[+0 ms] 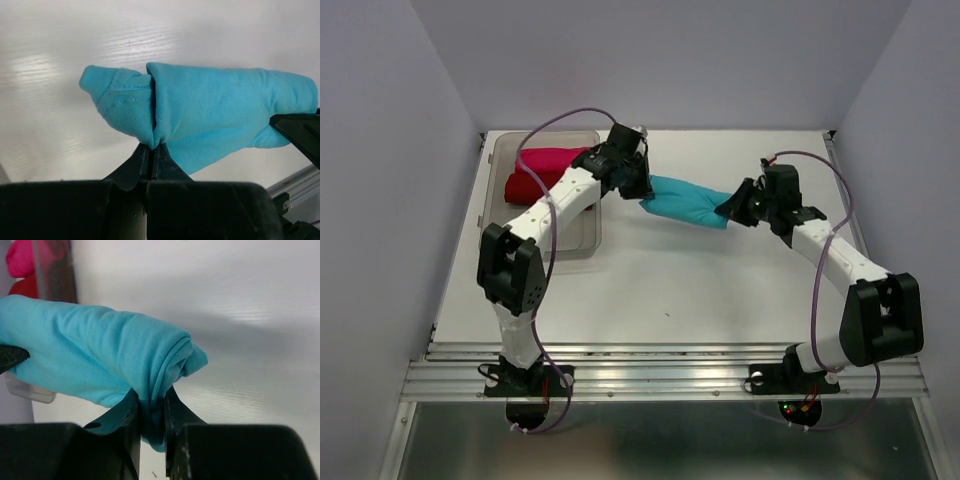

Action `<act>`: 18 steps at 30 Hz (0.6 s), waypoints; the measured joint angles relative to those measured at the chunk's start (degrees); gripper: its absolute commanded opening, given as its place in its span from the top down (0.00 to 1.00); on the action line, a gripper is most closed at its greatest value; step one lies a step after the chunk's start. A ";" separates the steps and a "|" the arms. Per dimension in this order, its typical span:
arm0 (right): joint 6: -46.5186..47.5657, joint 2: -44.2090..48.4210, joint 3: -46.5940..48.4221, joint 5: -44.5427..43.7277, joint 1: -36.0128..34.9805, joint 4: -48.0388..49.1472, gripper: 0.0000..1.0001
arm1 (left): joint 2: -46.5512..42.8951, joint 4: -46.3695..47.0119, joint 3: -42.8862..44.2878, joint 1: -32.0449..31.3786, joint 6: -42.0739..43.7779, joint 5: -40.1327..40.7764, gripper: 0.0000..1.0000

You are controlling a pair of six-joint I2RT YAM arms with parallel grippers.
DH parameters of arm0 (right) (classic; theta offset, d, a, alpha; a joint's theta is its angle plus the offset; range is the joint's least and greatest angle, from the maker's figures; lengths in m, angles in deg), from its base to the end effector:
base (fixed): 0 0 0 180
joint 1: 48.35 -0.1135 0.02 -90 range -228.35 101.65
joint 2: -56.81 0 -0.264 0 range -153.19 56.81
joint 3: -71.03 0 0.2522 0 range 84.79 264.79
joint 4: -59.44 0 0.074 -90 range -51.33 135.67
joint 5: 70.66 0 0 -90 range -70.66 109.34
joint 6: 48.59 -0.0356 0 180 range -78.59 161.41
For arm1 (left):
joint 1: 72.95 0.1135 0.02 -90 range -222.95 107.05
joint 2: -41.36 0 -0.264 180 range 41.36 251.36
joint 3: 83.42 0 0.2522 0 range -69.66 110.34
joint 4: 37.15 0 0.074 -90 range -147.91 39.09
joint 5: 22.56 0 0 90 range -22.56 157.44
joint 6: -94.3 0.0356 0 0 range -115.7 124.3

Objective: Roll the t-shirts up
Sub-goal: Pick up the T-shirt from the center of the board, then place the T-shirt in the bin.

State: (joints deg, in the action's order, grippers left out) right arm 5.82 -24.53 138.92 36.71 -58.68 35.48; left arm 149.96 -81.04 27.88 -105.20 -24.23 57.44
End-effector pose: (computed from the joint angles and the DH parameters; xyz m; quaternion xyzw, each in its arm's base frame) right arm 0.3043 0.0663 0.2502 0.1285 0.8794 0.2955 0.3504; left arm 0.3673 -0.2391 0.3038 0.0654 0.9055 -0.2767 0.3149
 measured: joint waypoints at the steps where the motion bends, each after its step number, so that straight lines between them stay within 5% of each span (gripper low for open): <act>1: 0.00 0.00 1.49 -0.33 -1.14 -0.22 0.99 | -1.53 -0.59 0.24 0.63 0.22 0.55 1.00; 10: -0.52 -6.67 17.59 -3.48 -14.91 -0.59 0.99 | -14.88 -6.93 0.42 11.21 2.23 5.03 1.00; 18: -0.87 -23.91 35.50 -4.50 -26.77 1.53 0.99 | -25.00 -10.05 -5.68 25.55 4.28 7.50 1.00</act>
State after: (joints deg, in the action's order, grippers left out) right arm 4.94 -48.44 174.42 32.20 -85.45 37.01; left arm 124.95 -91.09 22.20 -79.65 -19.95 64.94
